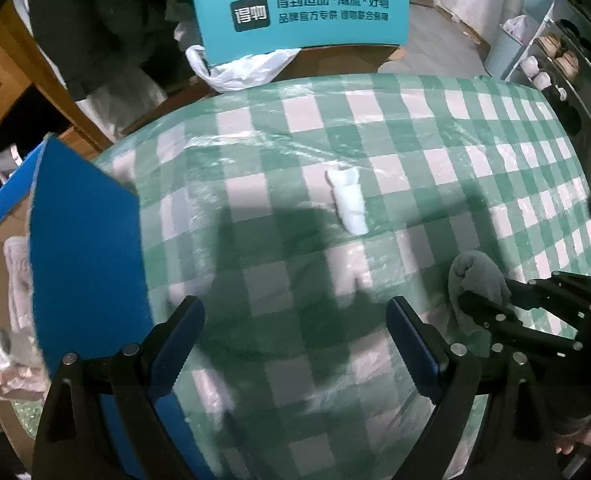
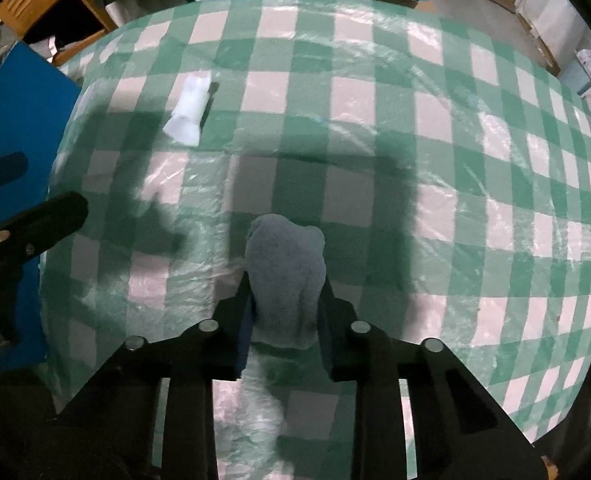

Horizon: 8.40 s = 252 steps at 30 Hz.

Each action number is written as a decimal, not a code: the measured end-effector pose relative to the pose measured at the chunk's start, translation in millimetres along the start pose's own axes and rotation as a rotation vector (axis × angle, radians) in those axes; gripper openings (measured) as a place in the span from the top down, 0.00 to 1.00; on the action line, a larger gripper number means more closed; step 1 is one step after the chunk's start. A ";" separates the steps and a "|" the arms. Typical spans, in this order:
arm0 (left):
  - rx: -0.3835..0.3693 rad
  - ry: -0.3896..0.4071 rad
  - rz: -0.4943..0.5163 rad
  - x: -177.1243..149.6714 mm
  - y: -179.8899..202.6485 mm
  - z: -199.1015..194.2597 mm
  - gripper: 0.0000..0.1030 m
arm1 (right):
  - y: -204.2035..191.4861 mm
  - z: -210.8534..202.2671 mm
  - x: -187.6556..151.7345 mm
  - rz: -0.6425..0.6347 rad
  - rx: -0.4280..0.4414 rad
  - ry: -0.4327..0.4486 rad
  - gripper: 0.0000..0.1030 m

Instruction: Organize soft objects

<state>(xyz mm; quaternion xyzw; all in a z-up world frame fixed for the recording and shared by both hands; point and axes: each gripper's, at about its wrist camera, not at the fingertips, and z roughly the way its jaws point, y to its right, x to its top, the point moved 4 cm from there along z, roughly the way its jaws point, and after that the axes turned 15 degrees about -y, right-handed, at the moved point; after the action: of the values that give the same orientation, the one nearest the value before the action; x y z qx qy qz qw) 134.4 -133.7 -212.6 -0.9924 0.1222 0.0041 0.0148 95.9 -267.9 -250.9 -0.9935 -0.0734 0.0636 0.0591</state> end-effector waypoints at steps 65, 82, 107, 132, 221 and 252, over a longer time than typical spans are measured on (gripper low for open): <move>-0.060 0.075 0.010 28.5 15.1 -8.8 0.87 | 30.4 -56.8 1.6 0.067 0.014 0.164 0.77; 0.028 0.194 0.068 -8.5 15.0 -69.2 0.87 | 2.6 -99.9 -13.8 0.008 -0.029 0.260 0.77; 0.038 0.262 0.002 -64.3 -36.1 -114.5 0.87 | -68.3 -148.8 -33.0 -0.140 -0.021 0.348 0.77; 0.029 0.279 -0.175 -116.9 -136.2 -124.4 0.87 | -175.9 -152.7 -24.9 -0.317 0.025 0.344 0.77; 0.108 0.391 -0.259 -150.5 -160.8 -187.8 0.01 | -198.2 -204.6 -48.6 -0.307 -0.004 0.513 0.25; 0.097 0.351 -0.275 -144.7 -150.6 -178.9 0.01 | -169.3 -199.3 -49.9 -0.275 0.008 0.500 0.25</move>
<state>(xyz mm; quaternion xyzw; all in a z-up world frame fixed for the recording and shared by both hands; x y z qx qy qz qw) 31.4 41.9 -27.9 -0.9833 -0.0137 -0.1768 0.0416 50.5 -130.7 -27.2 -0.9588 -0.1905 -0.1916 0.0874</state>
